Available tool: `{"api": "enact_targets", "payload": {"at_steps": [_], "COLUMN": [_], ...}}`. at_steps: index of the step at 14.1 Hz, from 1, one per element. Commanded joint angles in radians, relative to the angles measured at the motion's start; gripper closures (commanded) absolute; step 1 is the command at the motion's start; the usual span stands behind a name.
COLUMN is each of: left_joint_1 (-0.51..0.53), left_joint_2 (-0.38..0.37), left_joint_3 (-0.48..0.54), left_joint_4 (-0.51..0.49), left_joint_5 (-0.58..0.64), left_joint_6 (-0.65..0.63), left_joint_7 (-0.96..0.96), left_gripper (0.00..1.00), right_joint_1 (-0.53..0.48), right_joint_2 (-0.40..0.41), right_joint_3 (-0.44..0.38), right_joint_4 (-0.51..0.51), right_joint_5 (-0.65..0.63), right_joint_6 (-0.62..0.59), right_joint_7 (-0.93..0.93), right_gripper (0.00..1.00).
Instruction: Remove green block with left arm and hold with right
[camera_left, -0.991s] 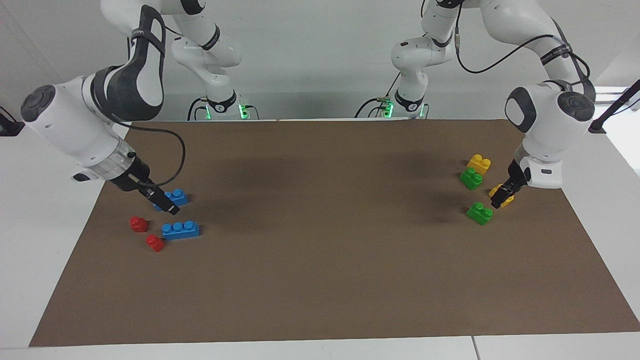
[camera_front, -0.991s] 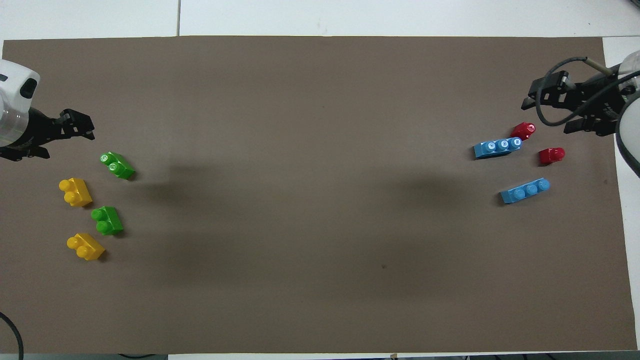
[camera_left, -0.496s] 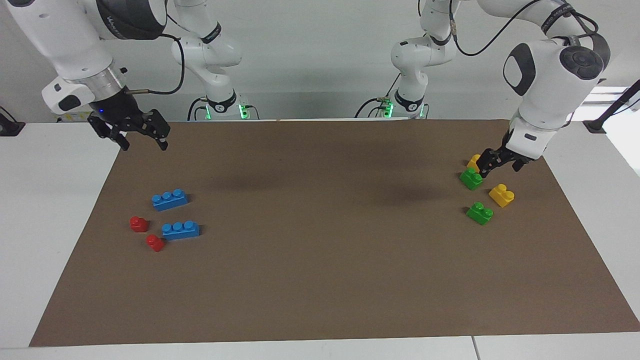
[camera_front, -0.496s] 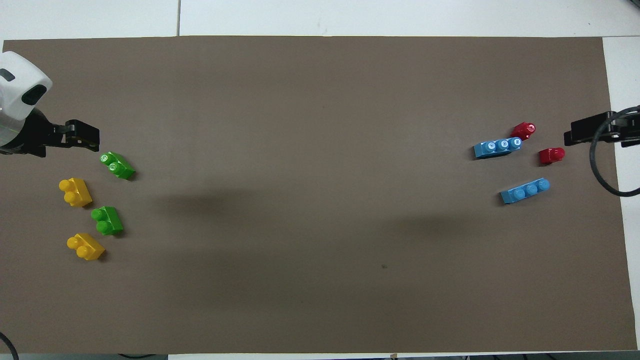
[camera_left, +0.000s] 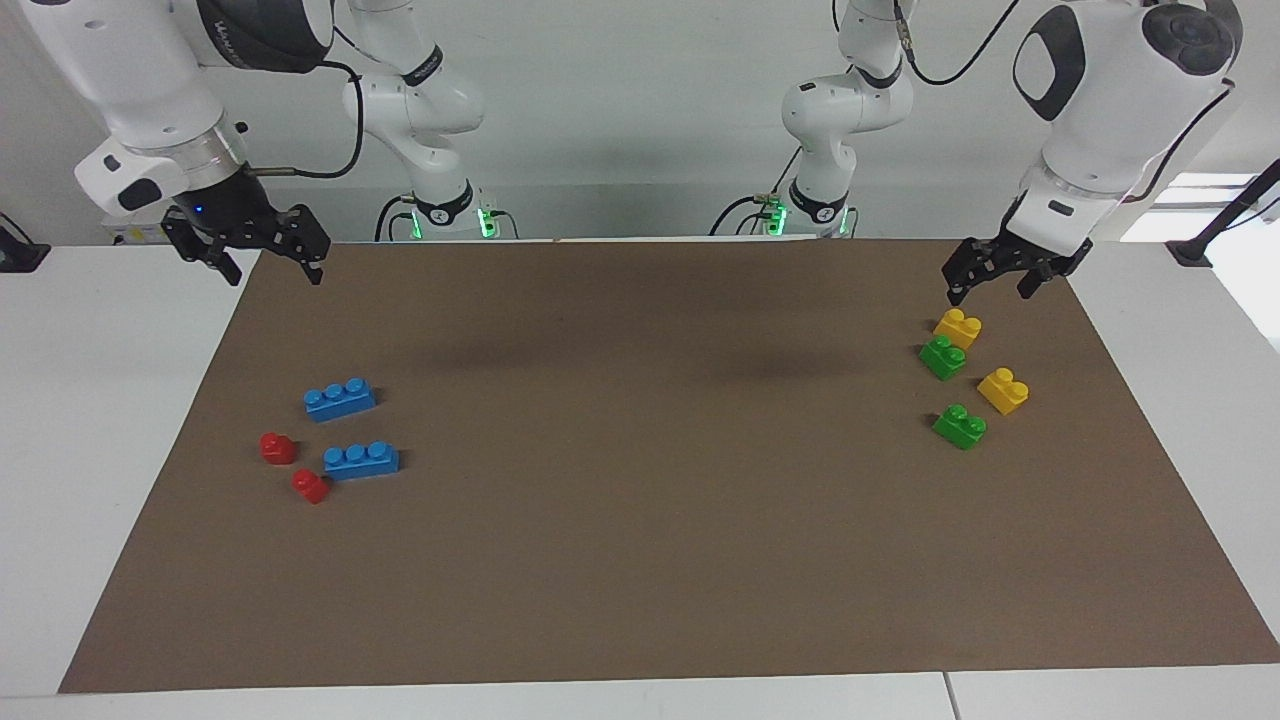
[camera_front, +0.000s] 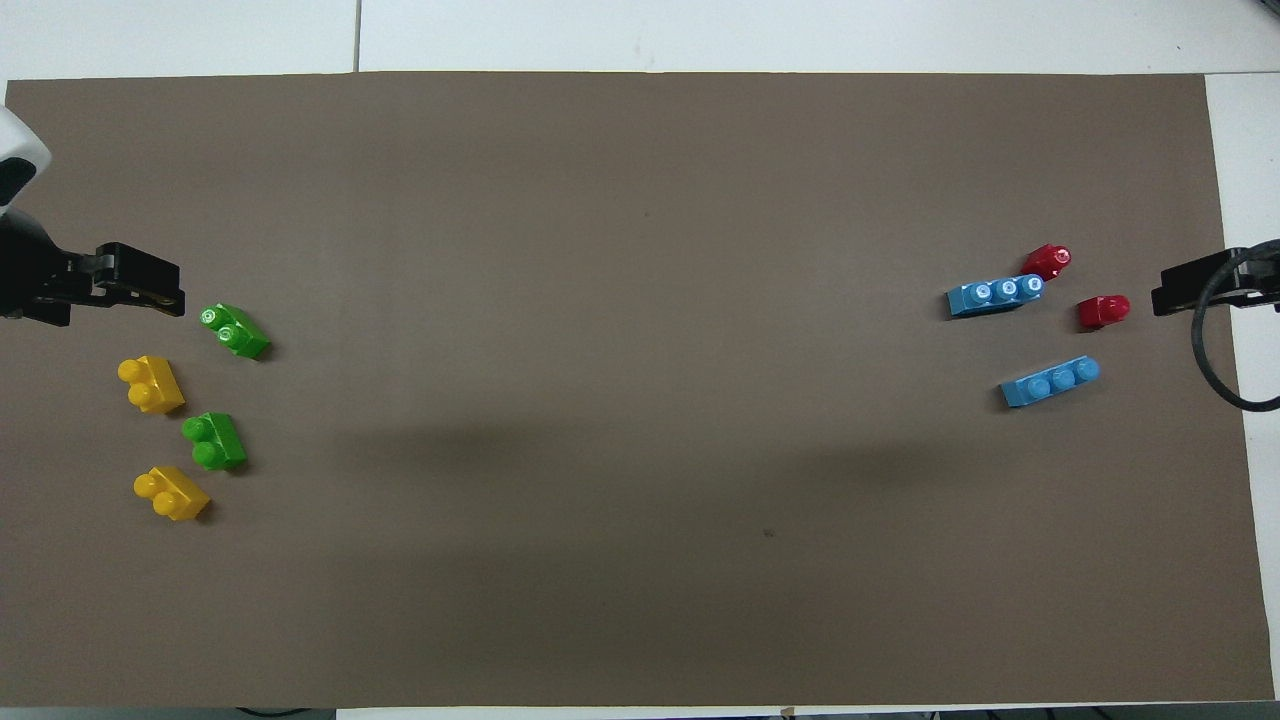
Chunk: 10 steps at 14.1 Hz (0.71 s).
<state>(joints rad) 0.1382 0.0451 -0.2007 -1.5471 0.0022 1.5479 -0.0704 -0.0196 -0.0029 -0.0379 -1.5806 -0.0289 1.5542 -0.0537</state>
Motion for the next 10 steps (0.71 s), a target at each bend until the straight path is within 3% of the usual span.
{"api": "enact_targets", "payload": {"at_steps": [1, 10], "left_joint_1": [0.011, 0.014], "left_joint_2": [0.003, -0.024], "left_joint_3": [0.010, 0.010], "left_joint_4": [0.016, 0.015], "left_joint_5": [-0.048, -0.045], "left_joint_6": [-0.029, -0.078], "left_joint_7": [0.011, 0.008], "left_gripper": [0.00, 0.00], "right_joint_1": [-0.003, -0.003], "right_joint_2": [-0.025, -0.023], "right_joint_3": [0.003, 0.007], "right_joint_4": [-0.026, -0.026], "right_joint_5": [-0.022, 0.001], "right_joint_6": [0.003, 0.027], "right_joint_7": [-0.017, 0.026], "right_gripper": [0.00, 0.00]}}
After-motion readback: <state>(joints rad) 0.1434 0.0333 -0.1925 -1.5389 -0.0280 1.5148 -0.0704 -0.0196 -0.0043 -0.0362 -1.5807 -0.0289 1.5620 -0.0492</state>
